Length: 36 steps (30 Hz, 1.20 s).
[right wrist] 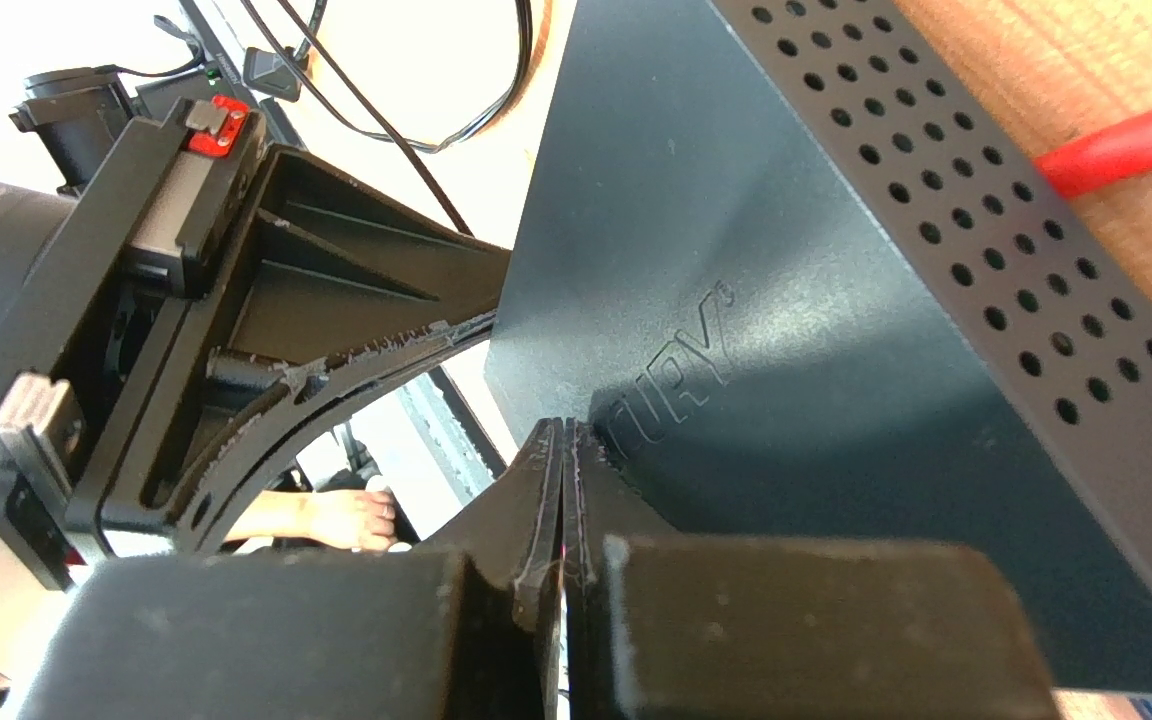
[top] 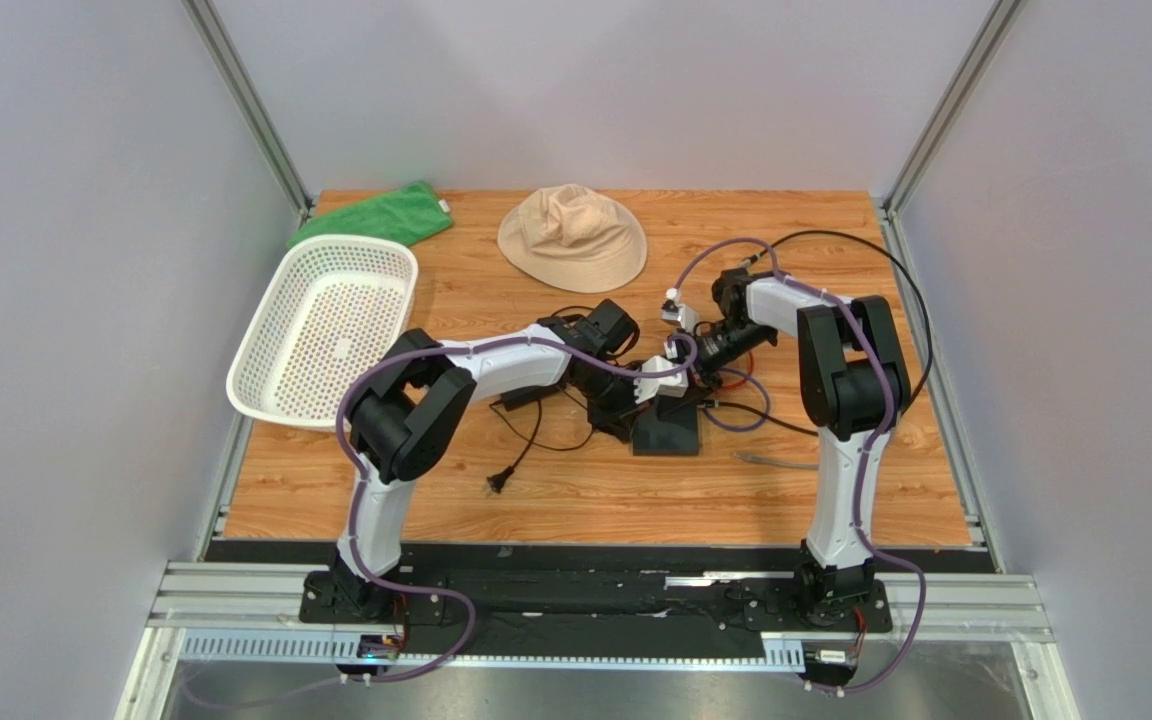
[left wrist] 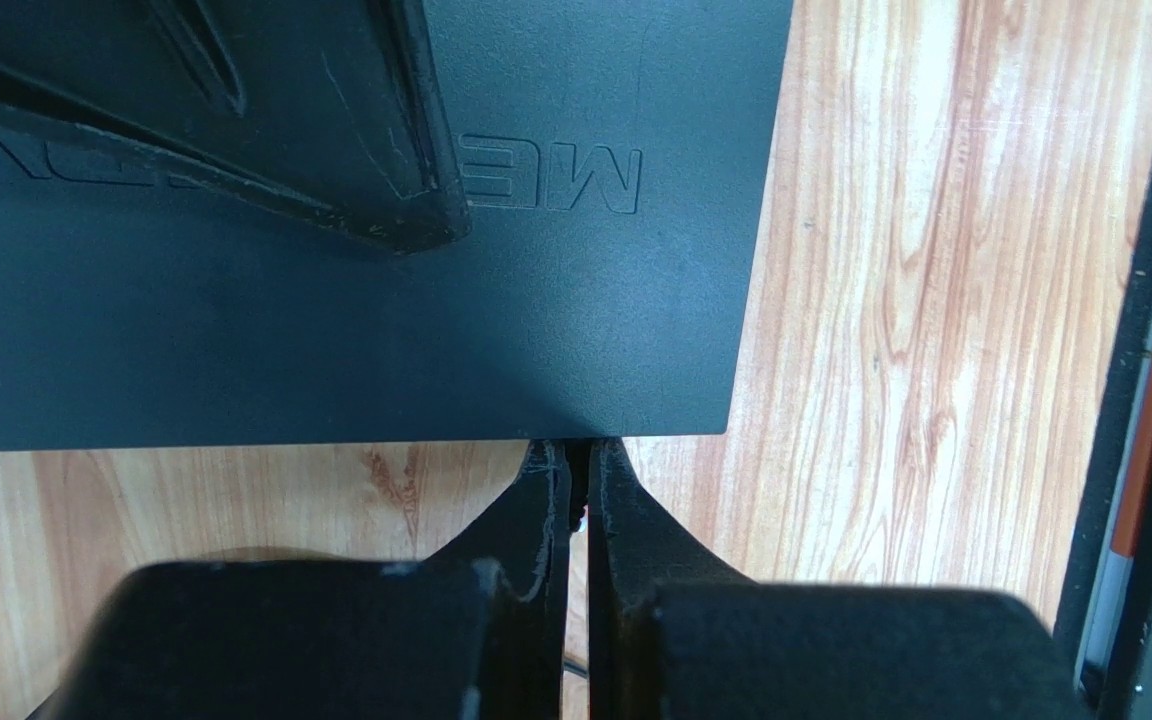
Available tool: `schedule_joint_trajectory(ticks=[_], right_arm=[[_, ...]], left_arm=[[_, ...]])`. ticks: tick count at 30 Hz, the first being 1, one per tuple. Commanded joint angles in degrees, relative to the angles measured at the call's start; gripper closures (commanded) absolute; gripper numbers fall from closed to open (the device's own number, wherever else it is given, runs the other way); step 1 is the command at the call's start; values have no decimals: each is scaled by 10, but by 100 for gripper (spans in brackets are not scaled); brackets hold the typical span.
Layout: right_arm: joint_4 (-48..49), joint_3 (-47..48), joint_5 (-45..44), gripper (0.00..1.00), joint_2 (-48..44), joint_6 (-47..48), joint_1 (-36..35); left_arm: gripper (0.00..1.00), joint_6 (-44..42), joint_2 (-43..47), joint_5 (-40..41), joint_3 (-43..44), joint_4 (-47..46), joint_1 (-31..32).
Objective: Pull the plug from the switch port
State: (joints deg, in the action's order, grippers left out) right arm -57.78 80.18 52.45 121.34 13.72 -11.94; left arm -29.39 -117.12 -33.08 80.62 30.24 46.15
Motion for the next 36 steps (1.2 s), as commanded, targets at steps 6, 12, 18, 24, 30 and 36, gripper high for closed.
schedule_joint_trajectory(ticks=[6, 12, 18, 24, 30, 36], right_arm=[[36, -22, -173, 100, 48, 45, -4], [32, -18, -171, 100, 51, 46, -4], [34, -18, -174, 100, 51, 41, -4], [30, -14, -174, 100, 54, 41, -5], [29, -13, -176, 100, 57, 39, -5], [32, -12, -187, 100, 57, 31, -10]], left_arm=[[100, 31, -1, 62, 1, -87, -2], [100, 46, -3, 76, -7, -97, -4], [100, -10, -7, 27, -34, -24, -5], [100, -35, 1, 79, -31, 24, -6], [100, 52, -20, 45, 16, 109, -26], [100, 86, -14, 55, 0, 138, -28]])
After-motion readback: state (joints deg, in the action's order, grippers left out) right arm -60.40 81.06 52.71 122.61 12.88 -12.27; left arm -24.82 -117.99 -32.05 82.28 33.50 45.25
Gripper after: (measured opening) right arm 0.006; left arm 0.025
